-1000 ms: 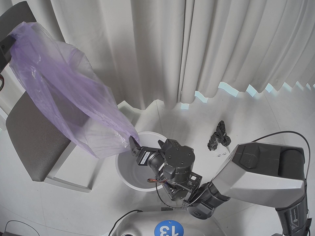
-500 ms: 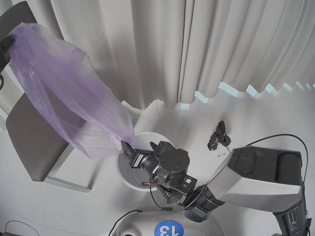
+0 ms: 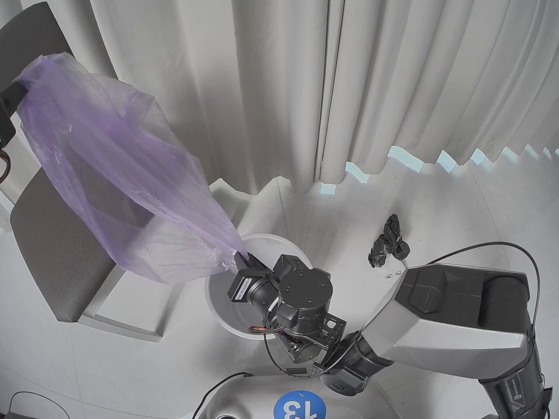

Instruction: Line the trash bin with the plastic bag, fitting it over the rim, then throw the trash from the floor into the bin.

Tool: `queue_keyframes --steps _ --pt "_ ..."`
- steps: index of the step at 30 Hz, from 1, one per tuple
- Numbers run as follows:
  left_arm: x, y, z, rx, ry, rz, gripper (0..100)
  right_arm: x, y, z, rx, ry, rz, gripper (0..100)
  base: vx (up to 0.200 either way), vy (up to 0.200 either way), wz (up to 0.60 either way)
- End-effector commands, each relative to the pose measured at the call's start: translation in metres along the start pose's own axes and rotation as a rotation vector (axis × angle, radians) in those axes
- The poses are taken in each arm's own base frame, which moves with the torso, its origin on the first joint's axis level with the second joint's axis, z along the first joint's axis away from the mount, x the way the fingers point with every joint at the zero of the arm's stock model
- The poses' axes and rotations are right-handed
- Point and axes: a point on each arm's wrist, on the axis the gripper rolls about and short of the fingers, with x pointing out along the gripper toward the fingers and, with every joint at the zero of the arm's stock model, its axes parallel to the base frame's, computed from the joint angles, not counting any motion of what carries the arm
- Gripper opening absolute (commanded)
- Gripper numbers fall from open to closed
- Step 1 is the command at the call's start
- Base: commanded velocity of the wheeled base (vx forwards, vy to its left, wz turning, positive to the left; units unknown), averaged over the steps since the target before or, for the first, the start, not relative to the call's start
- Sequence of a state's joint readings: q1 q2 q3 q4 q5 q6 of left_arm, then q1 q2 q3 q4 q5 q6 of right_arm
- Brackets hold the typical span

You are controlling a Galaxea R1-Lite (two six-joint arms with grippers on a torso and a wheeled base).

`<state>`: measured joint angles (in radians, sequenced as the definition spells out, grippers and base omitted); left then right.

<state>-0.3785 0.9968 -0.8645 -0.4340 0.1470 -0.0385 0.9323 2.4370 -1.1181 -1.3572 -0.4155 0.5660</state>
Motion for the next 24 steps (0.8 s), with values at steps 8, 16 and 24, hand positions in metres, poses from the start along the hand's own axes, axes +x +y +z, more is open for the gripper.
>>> queue_keyframes --steps 8,16,24 --pt "-0.037 0.008 -0.031 0.013 0.074 -0.002 0 -0.053 0.001 0.102 -0.022 -0.06 0.031 0 0.0 0.0 0.0" --pt "-0.074 0.011 -0.077 0.025 0.261 -0.117 0 -0.136 -0.013 0.137 -0.118 0.029 0.042 0 0.0 0.0 0.0" --pt "-0.086 0.009 -0.093 0.0 0.437 -0.304 0 -0.176 -0.041 0.153 -0.3 0.142 0.035 0 0.0 0.0 0.0"
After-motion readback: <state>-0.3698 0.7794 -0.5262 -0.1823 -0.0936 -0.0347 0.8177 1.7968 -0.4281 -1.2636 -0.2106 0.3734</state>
